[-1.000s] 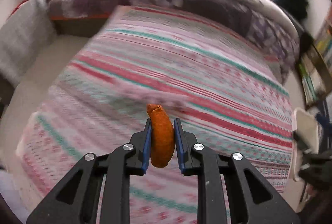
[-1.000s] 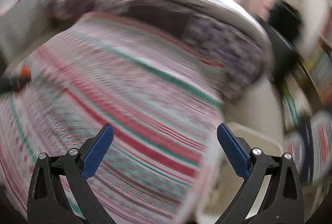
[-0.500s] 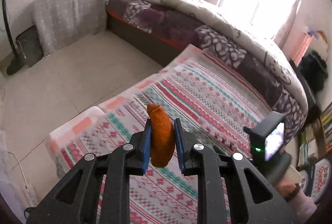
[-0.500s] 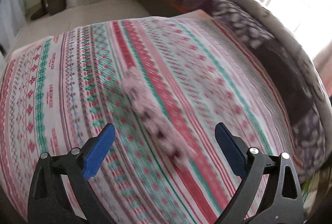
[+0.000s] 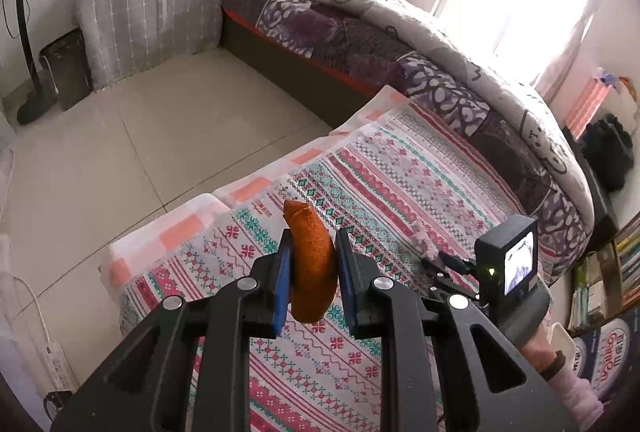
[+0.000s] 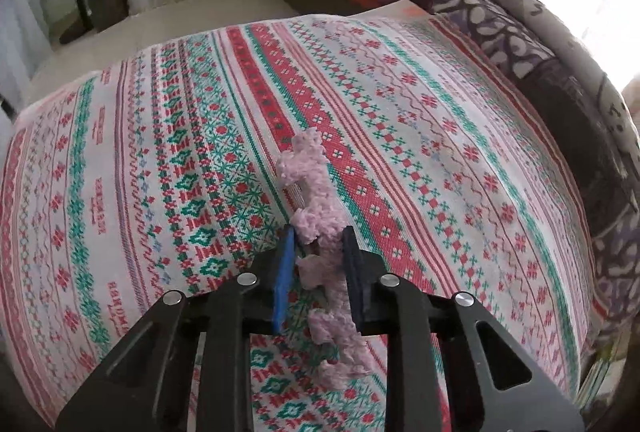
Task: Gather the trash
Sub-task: 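Lift and carry the pink strip over the white bin with the right tool while left carries the peel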
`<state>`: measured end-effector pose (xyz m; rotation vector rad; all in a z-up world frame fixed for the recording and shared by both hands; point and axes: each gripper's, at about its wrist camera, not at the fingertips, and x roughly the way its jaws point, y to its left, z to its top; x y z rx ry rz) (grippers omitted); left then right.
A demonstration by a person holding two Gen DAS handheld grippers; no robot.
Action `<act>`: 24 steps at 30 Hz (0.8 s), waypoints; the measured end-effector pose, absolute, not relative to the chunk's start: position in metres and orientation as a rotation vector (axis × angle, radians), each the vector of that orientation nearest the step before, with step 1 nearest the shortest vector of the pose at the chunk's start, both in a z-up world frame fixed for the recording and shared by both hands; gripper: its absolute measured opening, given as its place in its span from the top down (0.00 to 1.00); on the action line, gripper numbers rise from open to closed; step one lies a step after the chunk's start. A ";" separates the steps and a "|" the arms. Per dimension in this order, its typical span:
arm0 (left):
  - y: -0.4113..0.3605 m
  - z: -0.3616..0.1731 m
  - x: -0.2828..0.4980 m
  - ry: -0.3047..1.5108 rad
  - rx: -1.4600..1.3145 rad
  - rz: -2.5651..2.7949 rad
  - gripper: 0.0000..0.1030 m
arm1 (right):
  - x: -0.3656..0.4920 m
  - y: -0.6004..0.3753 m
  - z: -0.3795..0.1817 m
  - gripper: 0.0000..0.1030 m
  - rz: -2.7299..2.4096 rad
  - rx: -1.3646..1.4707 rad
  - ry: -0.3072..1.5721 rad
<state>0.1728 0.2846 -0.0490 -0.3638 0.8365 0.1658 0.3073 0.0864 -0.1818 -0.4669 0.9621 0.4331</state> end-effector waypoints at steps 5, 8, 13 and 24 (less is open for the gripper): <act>0.282 -0.044 0.168 0.812 -0.348 0.177 0.79 | 0.288 0.084 -0.158 0.78 0.359 -0.383 0.901; 0.277 -0.037 0.165 0.784 -0.324 0.186 0.79 | 0.277 0.083 -0.140 0.78 0.328 -0.336 0.858; 0.268 -0.025 0.161 0.737 -0.308 0.191 0.79 | 0.255 0.066 -0.107 0.78 0.243 -0.239 0.811; 0.234 -0.022 0.161 0.726 -0.261 0.137 0.79 | 0.207 -0.007 -0.065 0.78 0.088 -0.088 0.761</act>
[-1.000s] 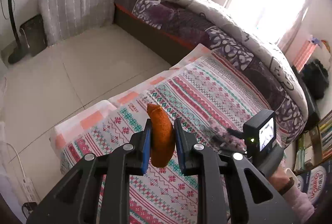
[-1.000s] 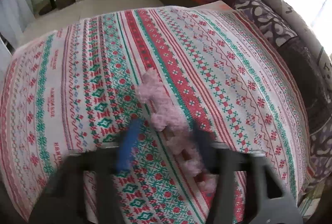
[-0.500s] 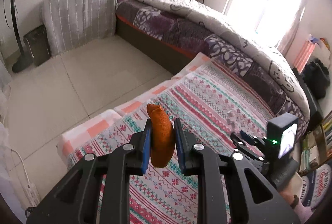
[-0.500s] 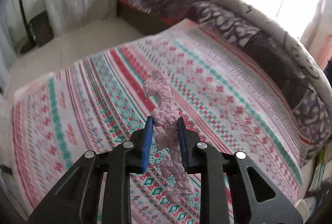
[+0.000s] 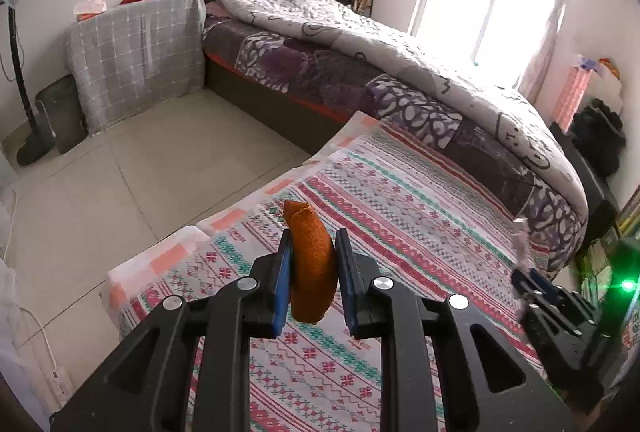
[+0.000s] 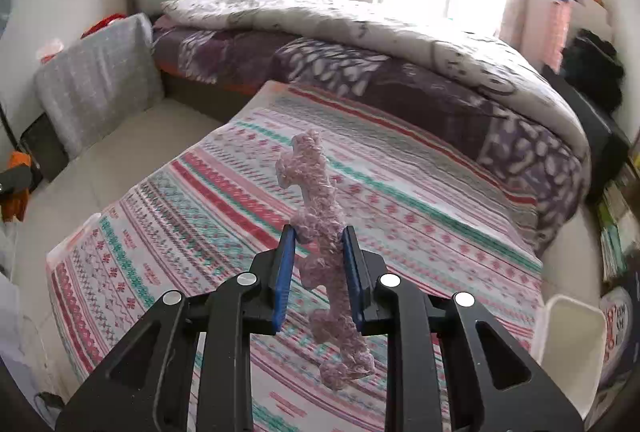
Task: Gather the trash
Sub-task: 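Lift and carry the pink strip over the white bin with the right tool while left carries the peel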
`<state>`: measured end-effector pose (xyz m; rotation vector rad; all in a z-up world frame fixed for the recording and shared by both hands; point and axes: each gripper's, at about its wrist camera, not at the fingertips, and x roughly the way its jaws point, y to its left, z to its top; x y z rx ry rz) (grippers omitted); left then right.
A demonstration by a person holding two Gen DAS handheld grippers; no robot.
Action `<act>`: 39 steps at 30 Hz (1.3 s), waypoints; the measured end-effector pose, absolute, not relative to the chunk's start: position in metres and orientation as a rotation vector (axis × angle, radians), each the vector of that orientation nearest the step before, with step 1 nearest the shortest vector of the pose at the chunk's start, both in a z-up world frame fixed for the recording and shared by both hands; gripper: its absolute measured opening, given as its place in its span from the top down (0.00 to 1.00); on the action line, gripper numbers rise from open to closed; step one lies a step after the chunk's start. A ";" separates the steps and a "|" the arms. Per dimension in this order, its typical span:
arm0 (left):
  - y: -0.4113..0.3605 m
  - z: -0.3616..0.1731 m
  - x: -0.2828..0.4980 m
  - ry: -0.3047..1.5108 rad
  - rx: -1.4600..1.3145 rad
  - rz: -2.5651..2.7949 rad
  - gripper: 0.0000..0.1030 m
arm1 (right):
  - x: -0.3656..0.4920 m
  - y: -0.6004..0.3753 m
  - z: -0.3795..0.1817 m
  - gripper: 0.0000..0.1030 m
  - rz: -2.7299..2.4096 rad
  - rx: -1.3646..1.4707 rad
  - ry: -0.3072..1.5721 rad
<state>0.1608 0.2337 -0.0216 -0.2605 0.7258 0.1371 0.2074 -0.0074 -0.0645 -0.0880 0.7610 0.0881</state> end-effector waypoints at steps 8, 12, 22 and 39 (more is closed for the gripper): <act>0.208 -0.026 0.165 0.737 -0.239 0.102 0.79 | 0.185 -0.058 -0.057 0.77 0.018 -0.008 0.762; 0.190 -0.033 0.168 0.753 -0.224 0.079 0.79 | 0.175 -0.084 -0.068 0.77 -0.032 0.044 0.745; 0.135 -0.028 0.179 0.754 -0.193 -0.005 0.79 | 0.172 -0.130 -0.063 0.77 -0.086 0.085 0.743; 0.037 -0.021 0.186 0.753 -0.143 -0.158 0.79 | 0.151 -0.199 -0.052 0.76 -0.178 0.145 0.745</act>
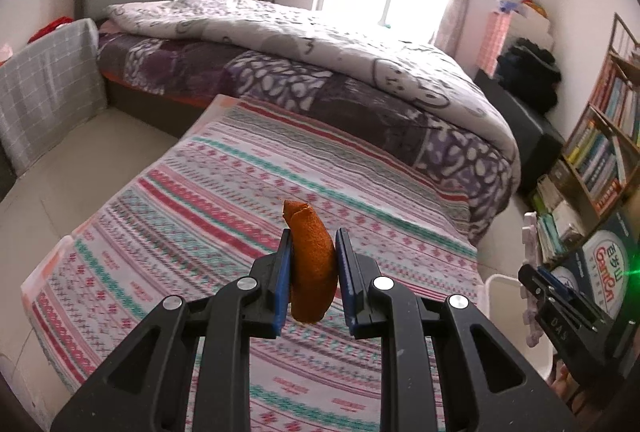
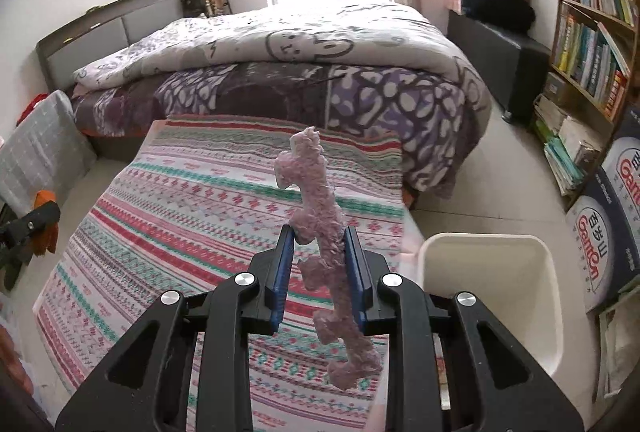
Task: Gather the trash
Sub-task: 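Lift and carry the pink strip over the white bin with the right tool while left carries the peel, then open the right tool over the bin while the left tool releases the orange peel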
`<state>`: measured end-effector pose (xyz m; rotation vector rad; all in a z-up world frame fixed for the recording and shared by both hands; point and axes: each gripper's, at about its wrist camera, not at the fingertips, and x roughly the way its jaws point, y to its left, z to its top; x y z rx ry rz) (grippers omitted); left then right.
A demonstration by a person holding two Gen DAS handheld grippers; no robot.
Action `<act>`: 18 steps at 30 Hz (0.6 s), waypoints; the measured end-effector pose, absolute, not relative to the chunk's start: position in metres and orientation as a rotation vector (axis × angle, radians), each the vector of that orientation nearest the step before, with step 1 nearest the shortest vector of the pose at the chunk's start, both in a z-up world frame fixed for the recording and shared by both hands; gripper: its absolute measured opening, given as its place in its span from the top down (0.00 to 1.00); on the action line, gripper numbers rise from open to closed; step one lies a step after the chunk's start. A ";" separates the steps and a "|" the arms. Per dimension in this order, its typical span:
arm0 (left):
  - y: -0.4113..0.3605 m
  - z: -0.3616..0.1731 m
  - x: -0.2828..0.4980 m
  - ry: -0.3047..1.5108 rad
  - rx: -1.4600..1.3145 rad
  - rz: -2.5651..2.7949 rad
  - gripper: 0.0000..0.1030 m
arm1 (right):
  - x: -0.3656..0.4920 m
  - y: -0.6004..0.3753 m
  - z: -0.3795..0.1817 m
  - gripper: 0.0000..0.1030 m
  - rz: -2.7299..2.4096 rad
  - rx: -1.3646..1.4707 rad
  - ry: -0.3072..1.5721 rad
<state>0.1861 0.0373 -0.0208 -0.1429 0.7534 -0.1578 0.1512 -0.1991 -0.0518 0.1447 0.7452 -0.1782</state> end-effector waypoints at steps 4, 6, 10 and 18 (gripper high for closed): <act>0.016 -0.023 0.185 0.759 -0.126 -0.194 0.79 | 0.146 -0.219 -0.050 0.76 -0.213 0.171 0.748; 0.003 -0.024 0.185 0.763 -0.116 -0.213 0.79 | 0.144 -0.231 -0.049 0.76 -0.236 0.187 0.750; -0.023 -0.029 0.184 0.778 -0.103 -0.259 0.79 | 0.140 -0.257 -0.050 0.75 -0.278 0.226 0.770; -0.072 -0.044 0.182 0.824 -0.081 -0.356 0.79 | 0.130 -0.315 -0.057 0.72 -0.388 0.293 0.829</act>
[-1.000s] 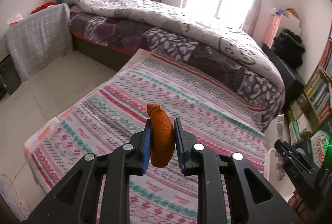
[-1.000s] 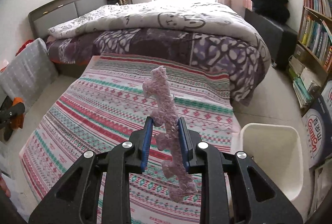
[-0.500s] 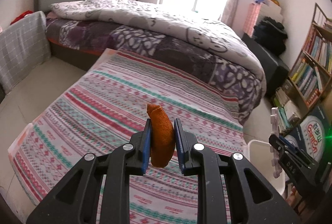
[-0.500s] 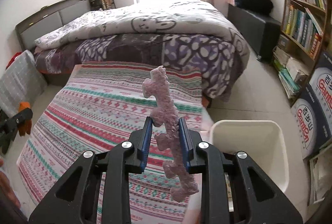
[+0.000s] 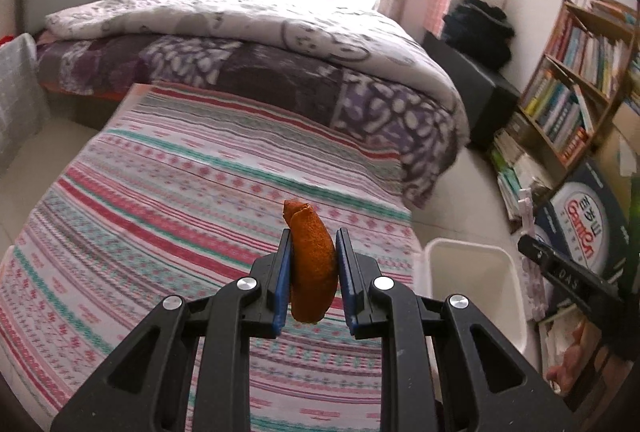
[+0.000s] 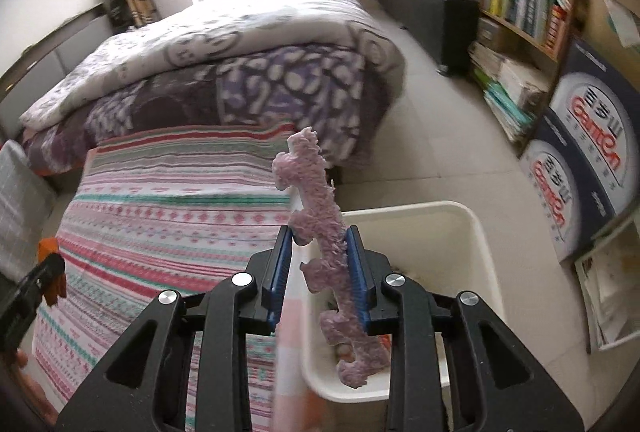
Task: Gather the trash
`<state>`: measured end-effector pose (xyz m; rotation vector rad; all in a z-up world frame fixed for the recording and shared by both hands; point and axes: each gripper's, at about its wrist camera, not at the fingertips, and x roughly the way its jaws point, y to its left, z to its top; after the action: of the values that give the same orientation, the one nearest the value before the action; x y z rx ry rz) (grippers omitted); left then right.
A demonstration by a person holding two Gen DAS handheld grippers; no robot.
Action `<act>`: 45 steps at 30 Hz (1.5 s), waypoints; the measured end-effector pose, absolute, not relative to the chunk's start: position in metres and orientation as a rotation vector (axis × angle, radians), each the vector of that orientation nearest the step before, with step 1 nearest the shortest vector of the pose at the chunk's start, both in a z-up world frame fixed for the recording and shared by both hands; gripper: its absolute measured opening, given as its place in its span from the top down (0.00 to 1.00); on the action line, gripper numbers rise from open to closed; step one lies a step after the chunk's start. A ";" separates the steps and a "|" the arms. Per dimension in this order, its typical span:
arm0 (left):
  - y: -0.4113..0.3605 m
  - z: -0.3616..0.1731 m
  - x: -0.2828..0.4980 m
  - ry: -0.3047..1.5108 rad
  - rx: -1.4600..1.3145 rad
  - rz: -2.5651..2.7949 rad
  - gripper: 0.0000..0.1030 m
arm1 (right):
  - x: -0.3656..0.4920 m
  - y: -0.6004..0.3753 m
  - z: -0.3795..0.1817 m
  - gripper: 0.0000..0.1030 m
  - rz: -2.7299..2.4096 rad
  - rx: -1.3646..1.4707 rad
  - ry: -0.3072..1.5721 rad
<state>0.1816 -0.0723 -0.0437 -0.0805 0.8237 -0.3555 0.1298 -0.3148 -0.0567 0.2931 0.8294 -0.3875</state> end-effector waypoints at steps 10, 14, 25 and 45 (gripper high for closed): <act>-0.151 -0.069 0.177 0.914 -0.065 -0.517 0.79 | 0.101 -0.378 -0.060 0.44 -0.524 0.349 0.843; -0.186 -0.080 0.172 0.945 -0.039 -0.578 0.78 | 0.085 -0.400 -0.058 0.33 -0.585 0.351 0.820; -0.269 -0.089 0.169 0.991 -0.028 -0.721 0.40 | 0.043 -0.438 -0.035 0.18 -0.689 0.479 0.676; -0.045 -0.013 0.079 0.633 0.000 -0.076 0.07 | 0.017 -0.265 -0.022 0.07 -0.493 0.249 0.512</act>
<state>0.0794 -0.0450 -0.0126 0.0004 0.6326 -0.0765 0.0175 -0.2646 -0.0223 0.2485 0.5120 -0.4933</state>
